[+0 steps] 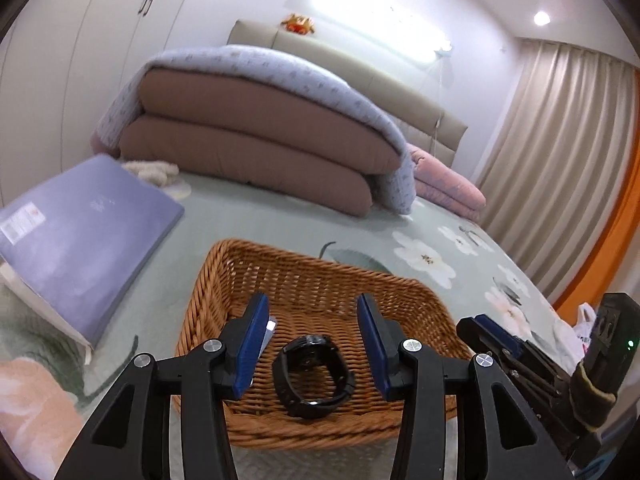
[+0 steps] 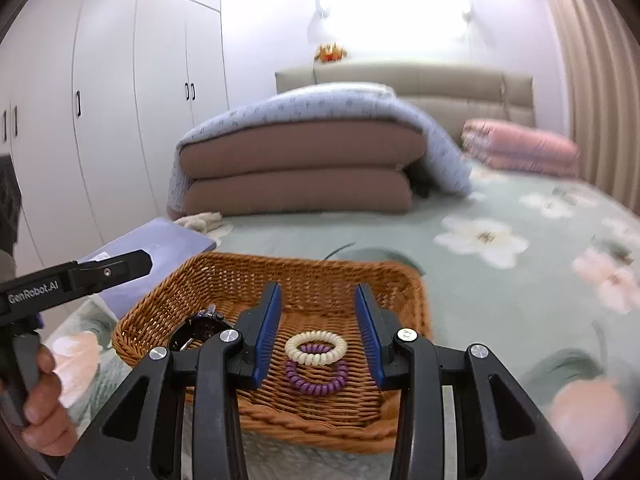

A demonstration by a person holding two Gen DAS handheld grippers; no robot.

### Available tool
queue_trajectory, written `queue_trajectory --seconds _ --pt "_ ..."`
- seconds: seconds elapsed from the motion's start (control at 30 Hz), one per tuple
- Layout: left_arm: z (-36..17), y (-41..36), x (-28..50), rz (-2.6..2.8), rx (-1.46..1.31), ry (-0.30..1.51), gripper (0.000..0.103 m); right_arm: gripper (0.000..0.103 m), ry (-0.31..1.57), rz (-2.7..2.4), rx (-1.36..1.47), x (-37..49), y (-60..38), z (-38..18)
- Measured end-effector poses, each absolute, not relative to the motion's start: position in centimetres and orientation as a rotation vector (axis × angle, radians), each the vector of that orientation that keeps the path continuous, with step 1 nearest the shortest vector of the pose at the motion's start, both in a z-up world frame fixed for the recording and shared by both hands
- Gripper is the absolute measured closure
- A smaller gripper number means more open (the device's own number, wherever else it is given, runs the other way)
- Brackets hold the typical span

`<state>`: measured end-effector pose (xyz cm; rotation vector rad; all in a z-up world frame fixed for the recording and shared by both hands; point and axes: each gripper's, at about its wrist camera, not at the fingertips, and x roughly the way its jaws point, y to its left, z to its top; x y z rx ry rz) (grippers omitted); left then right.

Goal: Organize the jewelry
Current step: 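Grasp a silver chain bracelet with the left tool while the right tool grasps the clear bead bracelet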

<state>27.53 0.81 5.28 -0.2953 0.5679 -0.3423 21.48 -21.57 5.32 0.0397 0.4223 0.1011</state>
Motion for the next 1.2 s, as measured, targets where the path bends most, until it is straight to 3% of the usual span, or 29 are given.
queue_trajectory --seconds 0.3,0.47,0.73,0.77,0.83,1.2 --pt "4.0 0.6 17.1 -0.341 -0.155 0.595 0.056 0.062 0.502 0.088 0.048 10.3 -22.1 4.1" --pt "2.1 3.1 14.0 -0.306 -0.243 0.697 0.056 0.062 0.549 0.124 0.094 6.1 -22.5 2.2" --pt "-3.4 4.2 12.8 -0.248 -0.258 0.810 0.056 0.062 0.713 0.179 0.076 7.7 -20.6 -1.2" --pt "-3.5 4.4 13.2 -0.250 -0.263 0.819 0.056 0.062 0.740 0.186 0.070 8.0 -20.4 -1.6" --pt "-3.3 4.5 13.3 -0.264 -0.276 0.805 0.056 0.072 0.777 0.209 0.070 8.7 -20.2 -2.2" --pt "-4.4 3.3 15.7 -0.311 -0.310 0.878 0.056 0.073 0.846 0.222 0.013 9.6 -18.9 -3.5"
